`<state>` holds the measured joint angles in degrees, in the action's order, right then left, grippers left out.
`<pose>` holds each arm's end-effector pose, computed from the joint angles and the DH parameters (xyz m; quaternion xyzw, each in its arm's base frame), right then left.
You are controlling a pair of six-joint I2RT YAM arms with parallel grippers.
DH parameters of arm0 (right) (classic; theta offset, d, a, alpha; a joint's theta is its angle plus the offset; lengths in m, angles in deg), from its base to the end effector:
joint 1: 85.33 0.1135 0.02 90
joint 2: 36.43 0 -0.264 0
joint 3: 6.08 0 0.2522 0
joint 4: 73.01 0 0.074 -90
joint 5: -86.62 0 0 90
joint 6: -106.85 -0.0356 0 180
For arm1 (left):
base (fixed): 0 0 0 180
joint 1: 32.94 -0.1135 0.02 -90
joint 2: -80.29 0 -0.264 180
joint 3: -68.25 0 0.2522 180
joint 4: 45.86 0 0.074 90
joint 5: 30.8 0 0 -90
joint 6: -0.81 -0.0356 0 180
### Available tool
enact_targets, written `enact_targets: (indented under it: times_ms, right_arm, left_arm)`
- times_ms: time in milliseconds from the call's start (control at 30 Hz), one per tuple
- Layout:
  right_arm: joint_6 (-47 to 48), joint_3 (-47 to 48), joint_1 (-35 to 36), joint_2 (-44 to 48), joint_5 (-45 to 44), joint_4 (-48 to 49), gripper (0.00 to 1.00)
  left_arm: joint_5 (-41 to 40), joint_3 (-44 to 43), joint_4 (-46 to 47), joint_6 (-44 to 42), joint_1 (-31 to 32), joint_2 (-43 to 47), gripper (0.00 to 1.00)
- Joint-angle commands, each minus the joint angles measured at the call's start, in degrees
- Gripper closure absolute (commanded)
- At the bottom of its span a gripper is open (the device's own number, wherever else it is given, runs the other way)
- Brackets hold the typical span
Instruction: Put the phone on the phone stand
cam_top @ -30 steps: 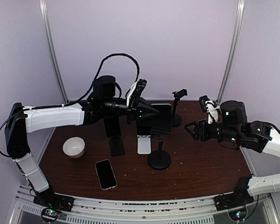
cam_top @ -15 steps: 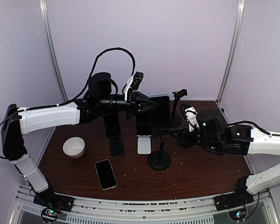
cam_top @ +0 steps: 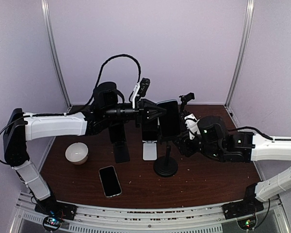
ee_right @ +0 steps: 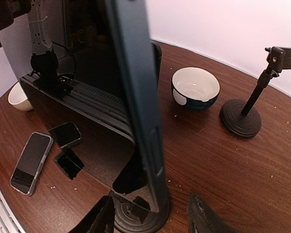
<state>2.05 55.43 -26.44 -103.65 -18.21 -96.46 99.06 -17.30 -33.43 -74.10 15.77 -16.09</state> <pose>0.1439 0.2208 0.2790 -0.2604 0.8171 0.2120 0.4685 0.2457 -0.3144 0.3313 0.4235 0.5567 -0.5579 0.4466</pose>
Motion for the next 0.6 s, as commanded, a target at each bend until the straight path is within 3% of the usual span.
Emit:
enact_targets:
  times_ms: [0, 100, 233, 467, 567]
  right_arm:
    - [0.55, 0.19, 0.11, -0.65, -1.15, 0.65, 0.52]
    - [0.57, 0.14, 0.13, -0.3, -2.2, 0.55, 0.68]
    - [0.49, 0.41, 0.15, 0.17, -2.7, 0.08, 0.98]
    - [-1.93, -0.51, 0.09, 0.07, -4.07, 0.02, 1.0]
    - [-2.76, -0.44, 0.1, -0.24, -3.76, 0.79, 1.0]
  left_arm:
    - [0.04, 2.13, 8.93, 3.43, 0.22, 0.94, 1.0]
    - [-0.81, 3.18, 7.05, 1.6, 0.17, 1.75, 1.0]
    - [-2.36, 4.49, 1.06, -1.35, 0.18, 3.02, 1.0]
    - [-4.43, 3.4, -10.68, -1.4, 0.23, 4.17, 1.0]
    - [-6.01, 6.74, -4.13, 3.16, 0.26, 4.68, 1.0]
